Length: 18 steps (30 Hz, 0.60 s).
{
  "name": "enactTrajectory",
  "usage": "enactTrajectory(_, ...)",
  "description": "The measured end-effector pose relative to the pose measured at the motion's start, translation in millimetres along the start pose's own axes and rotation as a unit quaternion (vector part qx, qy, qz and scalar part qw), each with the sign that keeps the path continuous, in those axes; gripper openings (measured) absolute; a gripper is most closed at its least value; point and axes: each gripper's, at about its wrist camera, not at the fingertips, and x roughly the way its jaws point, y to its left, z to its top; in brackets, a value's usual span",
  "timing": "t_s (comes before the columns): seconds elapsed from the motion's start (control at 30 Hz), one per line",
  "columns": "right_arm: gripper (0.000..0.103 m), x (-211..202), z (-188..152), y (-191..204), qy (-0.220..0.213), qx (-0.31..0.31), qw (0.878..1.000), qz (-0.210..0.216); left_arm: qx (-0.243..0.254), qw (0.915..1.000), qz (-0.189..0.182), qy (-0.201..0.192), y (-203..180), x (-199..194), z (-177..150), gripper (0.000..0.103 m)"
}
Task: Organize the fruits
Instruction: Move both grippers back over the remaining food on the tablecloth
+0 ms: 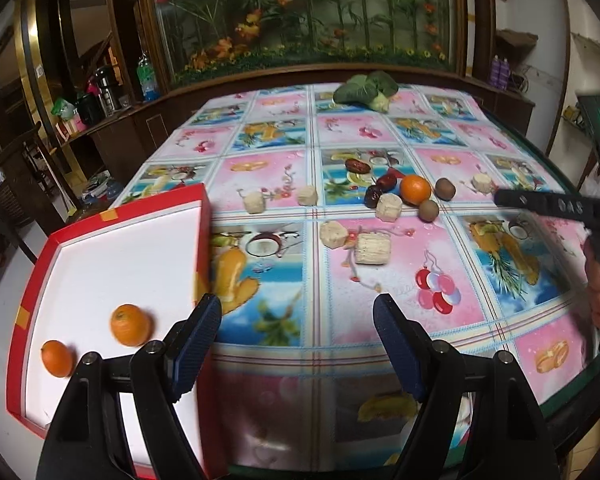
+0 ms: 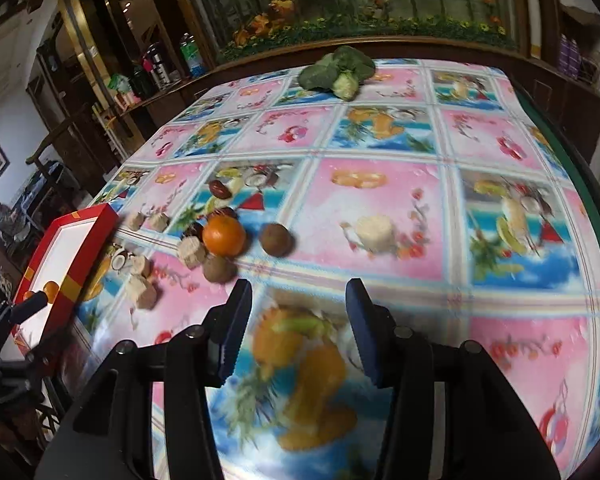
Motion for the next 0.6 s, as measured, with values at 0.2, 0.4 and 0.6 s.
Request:
enactTrajectory(0.2,0.051,37.7,30.3,47.7,0.022,-0.047,0.998,0.031,-0.014,0.9992,-0.011,0.036,-9.3,17.7,-0.5,0.078)
enactTrajectory(0.4,0.048,77.6,39.6,51.9,0.056,-0.049,0.996,0.041,-0.017,0.9981,-0.026,0.054,-21.7,29.9,4.5,0.078)
enactTrajectory(0.6,0.044,75.0,34.7,48.5,0.047,-0.081,0.994,0.061,-0.034,0.9963,-0.03,0.073,-28.8,53.5,13.5,0.078)
